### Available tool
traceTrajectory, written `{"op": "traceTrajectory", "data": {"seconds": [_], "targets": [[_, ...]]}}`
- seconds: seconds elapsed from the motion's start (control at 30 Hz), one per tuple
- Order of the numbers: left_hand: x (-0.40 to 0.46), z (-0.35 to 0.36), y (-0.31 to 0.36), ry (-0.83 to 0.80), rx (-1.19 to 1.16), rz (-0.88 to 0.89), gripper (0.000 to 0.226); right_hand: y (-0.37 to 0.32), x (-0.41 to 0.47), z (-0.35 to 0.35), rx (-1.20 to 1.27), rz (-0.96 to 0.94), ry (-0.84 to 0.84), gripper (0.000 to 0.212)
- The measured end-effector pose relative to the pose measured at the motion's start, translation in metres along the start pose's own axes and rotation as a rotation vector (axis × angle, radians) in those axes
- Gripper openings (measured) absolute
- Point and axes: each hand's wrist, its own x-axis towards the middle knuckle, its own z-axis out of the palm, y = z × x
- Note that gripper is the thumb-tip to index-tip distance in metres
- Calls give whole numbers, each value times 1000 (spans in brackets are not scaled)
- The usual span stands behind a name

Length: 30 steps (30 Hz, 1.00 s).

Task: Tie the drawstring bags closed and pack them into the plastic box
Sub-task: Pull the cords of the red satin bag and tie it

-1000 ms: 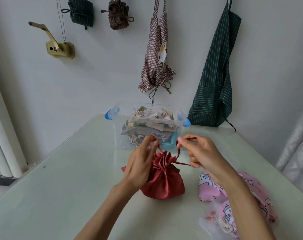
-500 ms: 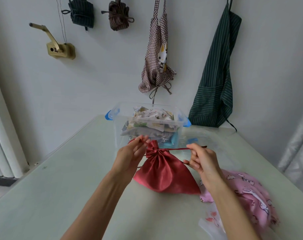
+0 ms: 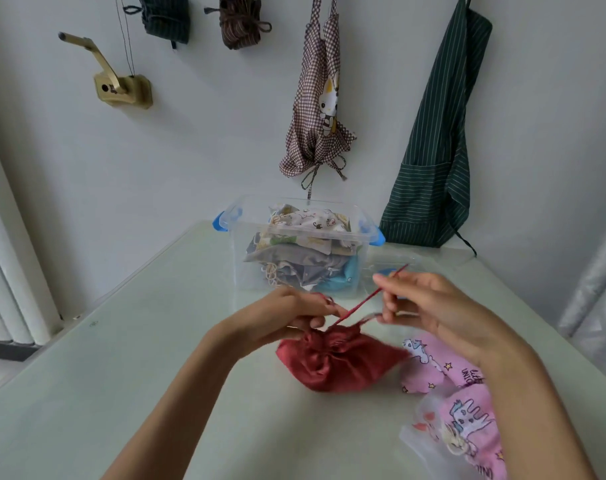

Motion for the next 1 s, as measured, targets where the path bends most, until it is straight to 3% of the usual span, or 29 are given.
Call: {"op": "traceTrajectory", "data": {"seconds": [0.07,0.13,0.2,0.3,0.4,0.5,0.57,0.7,0.83,1.0], "targets": [[0,9,4,-84,104,20,41,-11,-7,3,-59,-97,-1,25],[2,15,4,-110,182,42,39,-17,-9,7,-159,-158,36,28],[6,18,1,-32,151,67,29,-22,-12,9,-210,-188,66,29],[8,17,3,95,-29,113,23,-29,-17,10,-62,-189,48,24],[5,18,7,-56,-3,123,28,-31,-17,16,-28,-162,88,24],[9,30,14,-226,83,21,41,-26,-11,21,-42,-138,134,24],[8,34,17,-261,192,-17,39,-23,-8,22,-67,-143,142,24],[0,29,8,-254,349,91,30,-14,1,31,-297,-197,186,25],[-1,26,7,-205,262,127,36,-1,14,38,-423,-170,121,30],[0,13,8,-166,109,133,33,5,12,14,-186,-54,44,14]]}}
